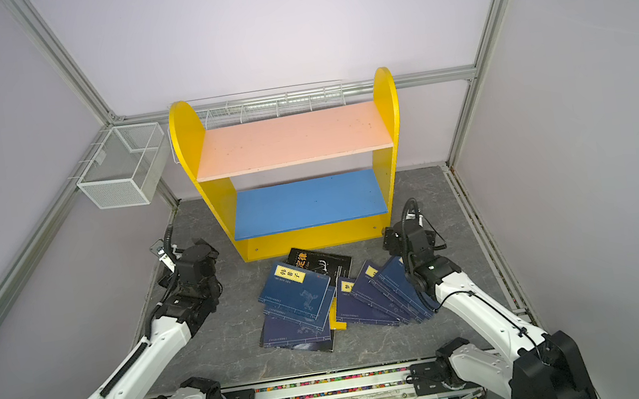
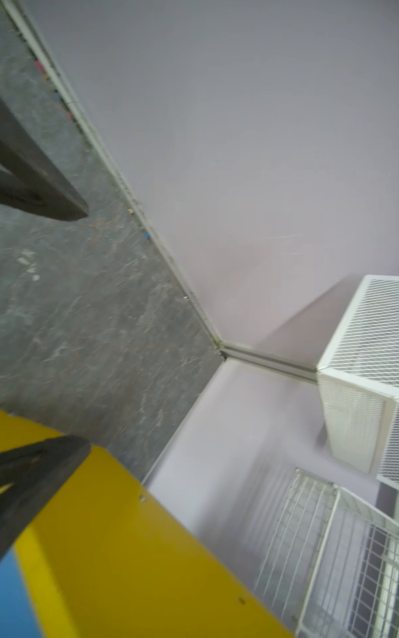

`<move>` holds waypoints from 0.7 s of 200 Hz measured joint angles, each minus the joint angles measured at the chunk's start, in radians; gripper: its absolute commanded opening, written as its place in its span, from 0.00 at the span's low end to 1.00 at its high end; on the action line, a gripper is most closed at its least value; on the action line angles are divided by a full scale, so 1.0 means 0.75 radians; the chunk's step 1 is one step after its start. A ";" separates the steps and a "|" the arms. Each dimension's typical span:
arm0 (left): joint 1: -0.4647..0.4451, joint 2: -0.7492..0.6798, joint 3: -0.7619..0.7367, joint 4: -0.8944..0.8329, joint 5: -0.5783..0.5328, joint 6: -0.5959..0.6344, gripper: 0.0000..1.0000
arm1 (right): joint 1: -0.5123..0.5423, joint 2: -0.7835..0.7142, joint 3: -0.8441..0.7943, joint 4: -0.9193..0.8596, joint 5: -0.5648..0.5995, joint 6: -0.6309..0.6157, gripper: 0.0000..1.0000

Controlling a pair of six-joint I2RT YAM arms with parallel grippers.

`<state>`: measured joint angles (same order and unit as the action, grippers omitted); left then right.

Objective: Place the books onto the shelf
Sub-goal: 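Reach both grippers to the book pile and grasp the blue book with the right gripper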

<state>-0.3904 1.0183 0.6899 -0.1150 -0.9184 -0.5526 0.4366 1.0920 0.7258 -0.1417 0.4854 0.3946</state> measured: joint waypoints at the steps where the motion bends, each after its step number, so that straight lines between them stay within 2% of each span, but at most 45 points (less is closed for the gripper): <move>1: -0.004 -0.002 0.000 -0.008 0.002 -0.005 0.96 | 0.008 0.003 0.008 -0.006 -0.006 0.001 0.92; 23: -0.102 -0.031 0.000 -0.178 0.127 -0.111 0.96 | 0.181 0.128 0.216 -0.137 -0.206 -0.031 0.94; 51: -0.142 -0.021 -0.014 -0.210 0.471 -0.128 0.96 | 0.336 0.317 0.483 -0.331 -0.581 -0.097 0.94; 75: -0.143 0.026 -0.043 -0.163 0.777 -0.085 0.96 | 0.364 0.406 0.553 -0.497 -0.841 -0.147 0.94; 104: -0.144 0.137 -0.044 -0.137 1.056 -0.016 0.96 | 0.366 0.497 0.564 -0.645 -1.035 -0.180 0.93; 140: -0.144 0.316 -0.023 -0.172 1.191 0.001 0.94 | 0.398 0.620 0.569 -0.704 -1.158 -0.212 0.93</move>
<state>-0.4988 1.2556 0.6724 -0.2440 -0.0254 -0.5518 0.7349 1.5566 1.1522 -0.6701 -0.3828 0.2356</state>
